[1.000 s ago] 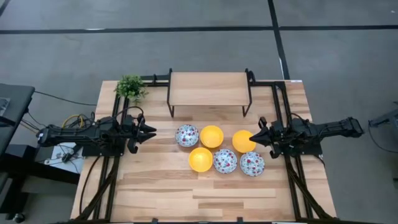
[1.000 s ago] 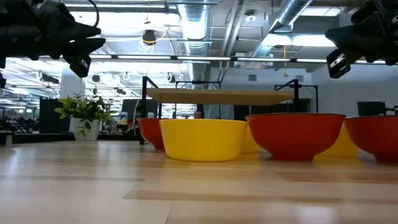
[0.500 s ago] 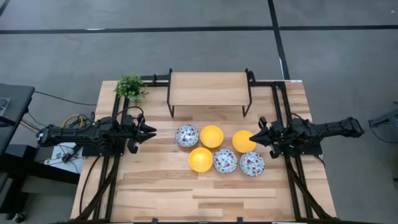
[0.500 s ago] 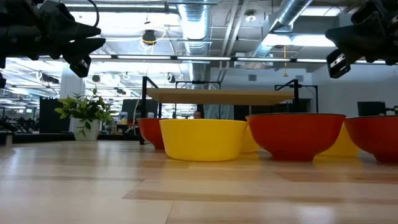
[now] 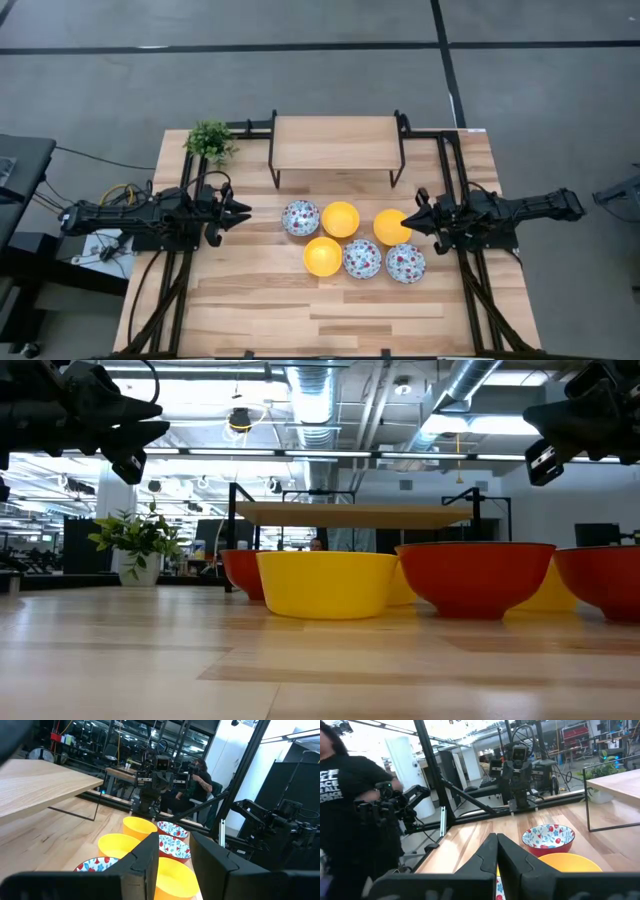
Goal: Pick & Place Mini bowls
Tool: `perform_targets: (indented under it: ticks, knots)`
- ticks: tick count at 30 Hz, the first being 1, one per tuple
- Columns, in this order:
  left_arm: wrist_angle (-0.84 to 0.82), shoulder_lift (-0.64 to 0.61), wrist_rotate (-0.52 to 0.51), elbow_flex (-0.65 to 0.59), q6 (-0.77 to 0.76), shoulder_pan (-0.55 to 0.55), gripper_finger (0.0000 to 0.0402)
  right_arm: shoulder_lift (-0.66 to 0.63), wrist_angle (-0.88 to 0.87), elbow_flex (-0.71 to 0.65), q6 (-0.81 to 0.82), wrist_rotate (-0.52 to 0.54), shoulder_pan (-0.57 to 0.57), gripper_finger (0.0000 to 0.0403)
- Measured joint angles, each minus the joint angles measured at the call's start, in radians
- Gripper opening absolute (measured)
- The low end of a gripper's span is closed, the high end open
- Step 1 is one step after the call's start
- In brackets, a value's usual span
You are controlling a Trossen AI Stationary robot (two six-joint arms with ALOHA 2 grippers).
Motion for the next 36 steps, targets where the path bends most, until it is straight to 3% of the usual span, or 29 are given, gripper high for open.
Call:
perform_targets:
  ticks: [15,19,23,26,30,36]
  knots:
    - [0.001,0.000,0.000,0.000,0.003,0.000,0.0108,0.000,0.000,0.000,0.000,0.000,0.000,0.0000]
    - [0.023,0.000,-0.048,0.000,0.161,0.000,0.0108,0.000,0.000,0.000,0.000,0.000,0.000,0.0000]
    - [0.061,-0.001,-0.052,0.000,0.182,0.000,0.0108,0.000,0.007,0.000,0.000,0.022,0.000,0.0000]
    - [0.103,0.000,-0.052,-0.001,0.181,0.000,0.0108,0.000,0.060,0.000,0.011,0.105,-0.002,0.0000]
    - [0.216,0.000,-0.052,-0.001,0.181,0.000,0.0108,0.000,0.209,0.000,0.103,0.124,-0.002,0.0000]
    - [0.341,-0.001,-0.052,-0.001,0.181,0.000,0.0108,0.000,0.395,0.000,0.096,0.124,-0.002,0.0000]
